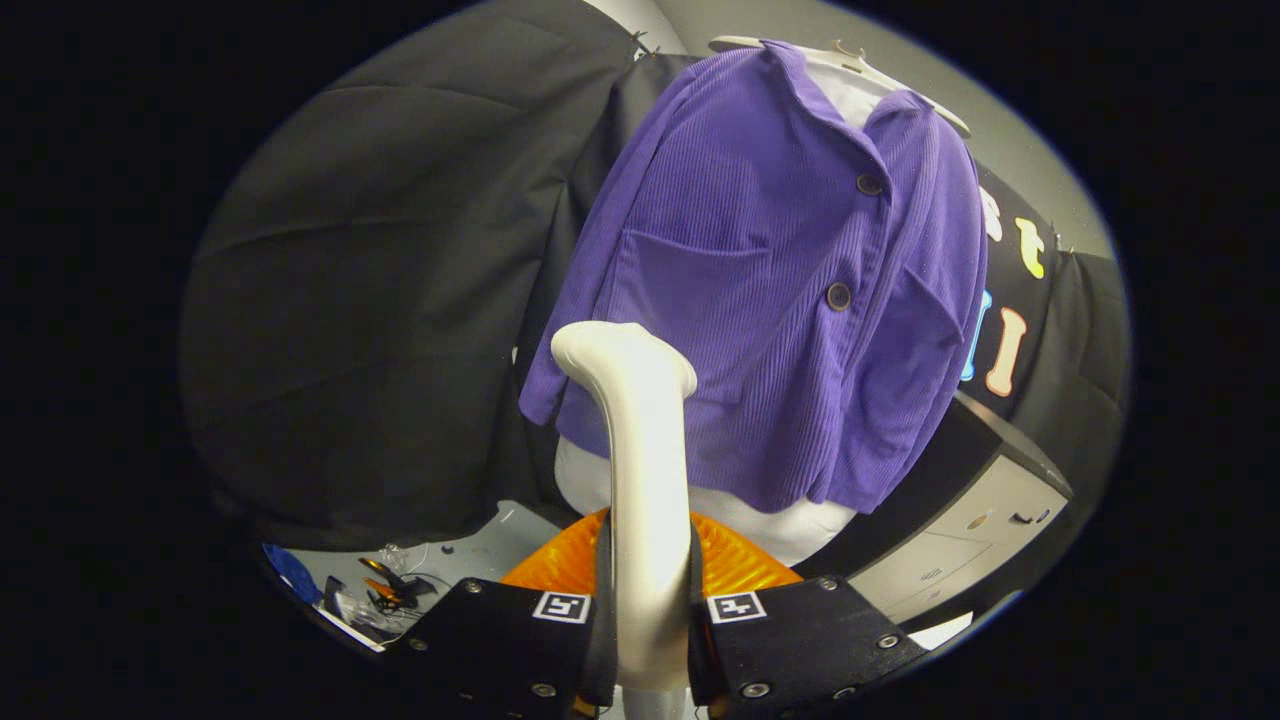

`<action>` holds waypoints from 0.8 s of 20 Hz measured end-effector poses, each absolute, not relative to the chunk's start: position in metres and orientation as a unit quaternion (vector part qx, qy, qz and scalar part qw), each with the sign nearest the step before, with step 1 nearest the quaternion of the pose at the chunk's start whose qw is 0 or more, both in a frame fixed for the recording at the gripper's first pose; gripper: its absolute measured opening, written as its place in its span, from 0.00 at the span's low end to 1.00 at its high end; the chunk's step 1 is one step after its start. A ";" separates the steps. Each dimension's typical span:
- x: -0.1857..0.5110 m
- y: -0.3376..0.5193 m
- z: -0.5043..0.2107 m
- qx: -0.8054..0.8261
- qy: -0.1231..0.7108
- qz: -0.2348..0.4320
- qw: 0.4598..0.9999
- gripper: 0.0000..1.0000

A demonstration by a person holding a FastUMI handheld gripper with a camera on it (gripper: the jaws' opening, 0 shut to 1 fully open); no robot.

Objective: Iron the clothes twice with a garment steamer, once on the left side and once on the right side.

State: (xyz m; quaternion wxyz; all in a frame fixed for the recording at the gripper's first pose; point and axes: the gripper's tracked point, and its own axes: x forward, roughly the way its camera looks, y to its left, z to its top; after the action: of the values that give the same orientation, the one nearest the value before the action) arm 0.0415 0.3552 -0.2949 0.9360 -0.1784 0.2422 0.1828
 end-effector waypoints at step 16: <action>-0.020 0.185 -0.197 -0.108 0.250 0.153 0.950 0.28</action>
State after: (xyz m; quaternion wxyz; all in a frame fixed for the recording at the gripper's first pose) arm -0.0196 0.1847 -0.1967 0.9501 -0.1078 0.2496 0.1531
